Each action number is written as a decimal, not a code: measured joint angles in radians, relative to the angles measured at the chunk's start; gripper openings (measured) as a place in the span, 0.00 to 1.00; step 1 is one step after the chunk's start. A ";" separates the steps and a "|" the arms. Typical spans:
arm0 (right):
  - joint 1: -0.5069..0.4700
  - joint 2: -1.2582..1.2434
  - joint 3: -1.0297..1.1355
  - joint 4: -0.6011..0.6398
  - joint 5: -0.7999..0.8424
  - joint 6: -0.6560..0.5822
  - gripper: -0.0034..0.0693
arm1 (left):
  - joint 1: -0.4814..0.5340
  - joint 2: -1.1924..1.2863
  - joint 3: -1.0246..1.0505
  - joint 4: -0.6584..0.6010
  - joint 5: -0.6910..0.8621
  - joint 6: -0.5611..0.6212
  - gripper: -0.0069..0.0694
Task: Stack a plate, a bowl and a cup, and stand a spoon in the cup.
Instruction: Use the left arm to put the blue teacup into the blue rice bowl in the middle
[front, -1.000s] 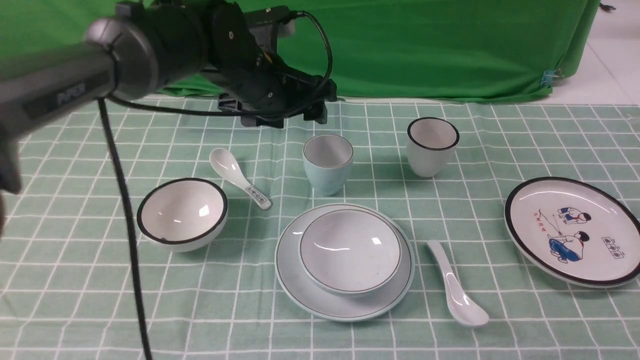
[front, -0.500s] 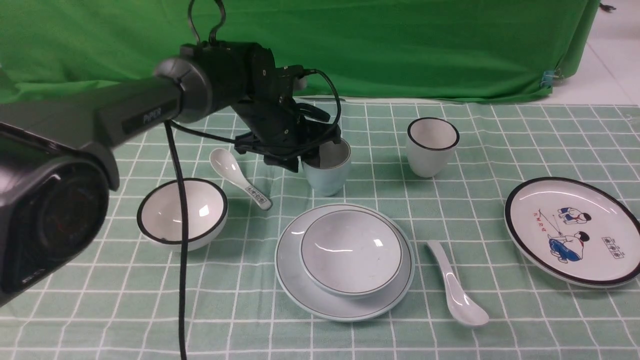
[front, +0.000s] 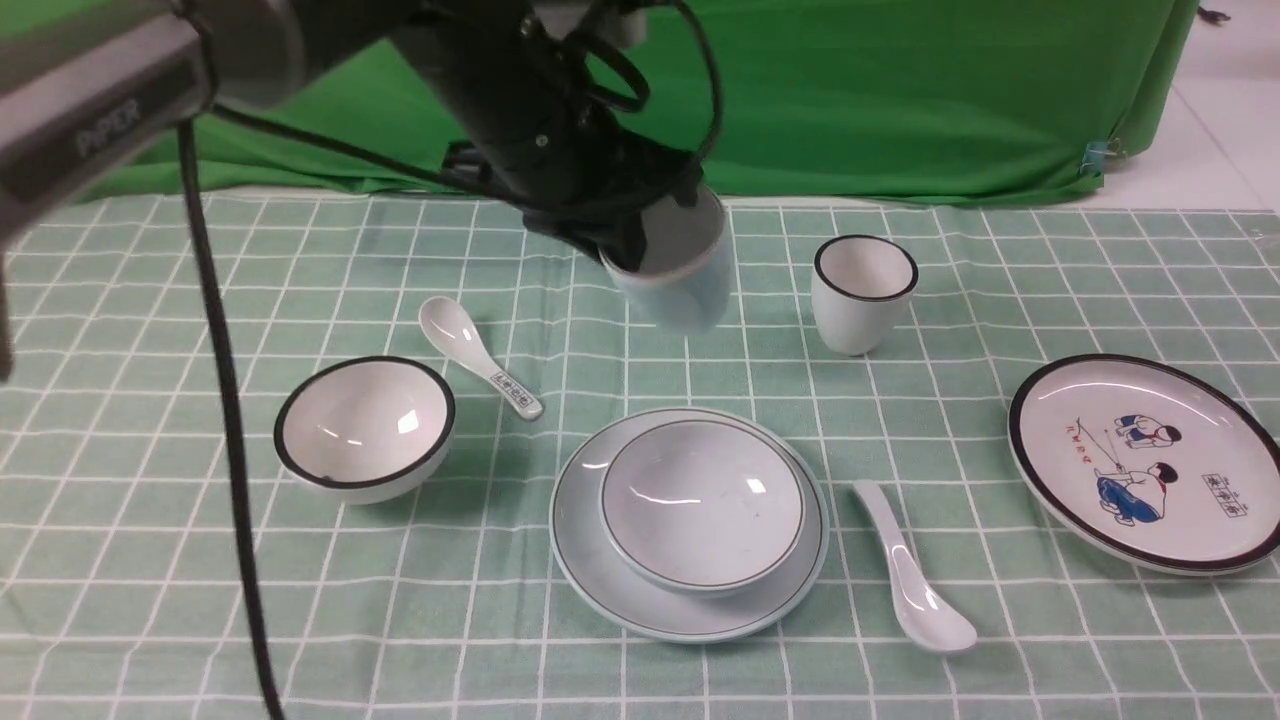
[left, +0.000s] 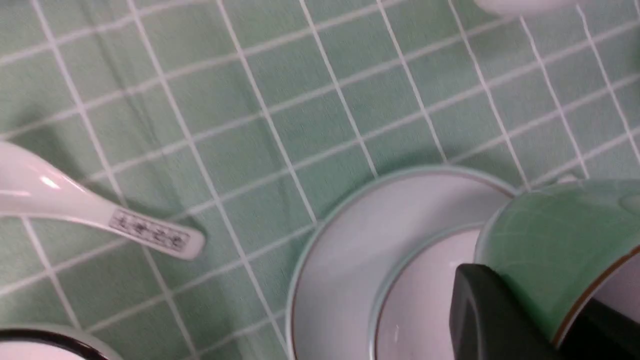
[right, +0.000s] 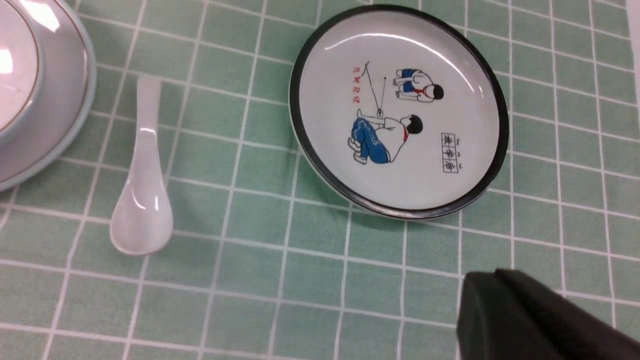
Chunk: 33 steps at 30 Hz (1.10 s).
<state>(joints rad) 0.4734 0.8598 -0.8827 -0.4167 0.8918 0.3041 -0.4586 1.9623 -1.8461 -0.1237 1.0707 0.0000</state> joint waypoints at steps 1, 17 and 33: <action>0.000 0.001 0.000 0.000 -0.003 0.000 0.10 | -0.018 -0.003 0.036 0.003 -0.005 0.000 0.13; 0.000 0.010 0.000 0.000 -0.026 0.000 0.11 | -0.067 0.027 0.248 0.002 -0.143 0.000 0.13; -0.092 0.348 -0.177 0.271 0.057 -0.192 0.12 | -0.067 0.050 0.255 -0.001 -0.134 -0.006 0.13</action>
<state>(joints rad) 0.3809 1.2079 -1.0599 -0.1461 0.9488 0.1122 -0.5252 2.0121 -1.5907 -0.1248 0.9365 -0.0065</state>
